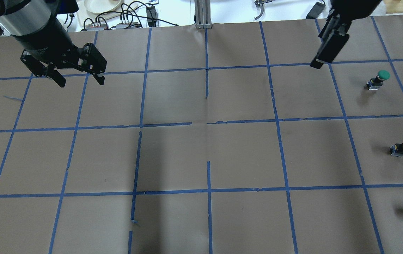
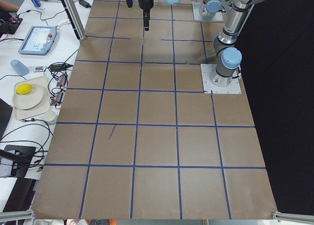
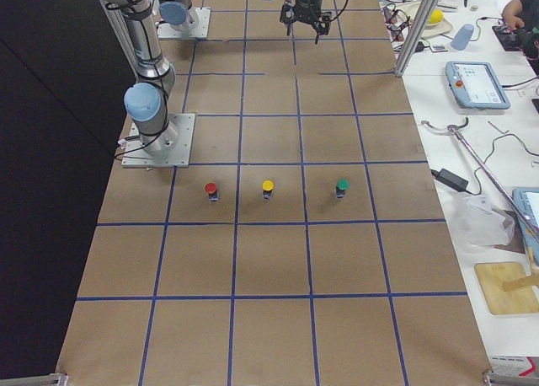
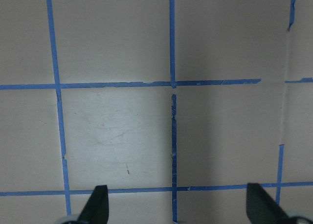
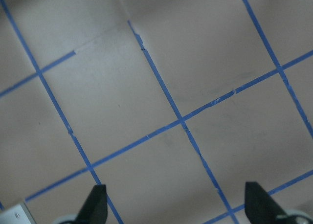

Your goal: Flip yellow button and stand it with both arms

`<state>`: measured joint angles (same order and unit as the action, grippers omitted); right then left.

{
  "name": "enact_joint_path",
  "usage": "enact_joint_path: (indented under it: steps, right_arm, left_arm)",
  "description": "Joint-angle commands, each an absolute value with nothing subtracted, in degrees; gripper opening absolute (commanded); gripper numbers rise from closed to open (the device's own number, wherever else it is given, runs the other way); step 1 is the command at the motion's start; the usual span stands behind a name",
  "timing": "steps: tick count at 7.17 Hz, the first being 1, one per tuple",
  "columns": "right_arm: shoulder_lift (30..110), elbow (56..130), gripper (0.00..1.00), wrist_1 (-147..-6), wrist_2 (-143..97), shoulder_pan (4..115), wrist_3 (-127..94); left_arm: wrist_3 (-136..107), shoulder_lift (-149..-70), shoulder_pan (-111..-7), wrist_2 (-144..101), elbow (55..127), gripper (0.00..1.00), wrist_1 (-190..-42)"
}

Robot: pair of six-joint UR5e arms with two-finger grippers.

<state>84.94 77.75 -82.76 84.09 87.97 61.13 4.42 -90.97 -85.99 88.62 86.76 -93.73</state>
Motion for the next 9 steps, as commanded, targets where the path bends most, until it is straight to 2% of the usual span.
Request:
enact_joint_path:
  steps: [1, 4, 9]
  right_arm:
    - [85.51, 78.04, 1.0, -83.76, 85.08, 93.33, 32.11]
    - [88.68, 79.97, 1.0, -84.11, 85.17, 93.43, 1.83]
    - [92.11, 84.19, 0.99, -84.72, 89.82, 93.52, -3.95]
  left_arm:
    - [4.48, -90.97, -85.96, 88.59, 86.57, 1.0, -93.69]
    - [4.48, -90.97, -85.96, 88.59, 86.48, 1.0, -93.69]
    - [4.48, -90.7, -86.04, 88.59, 87.1, 1.0, -93.08]
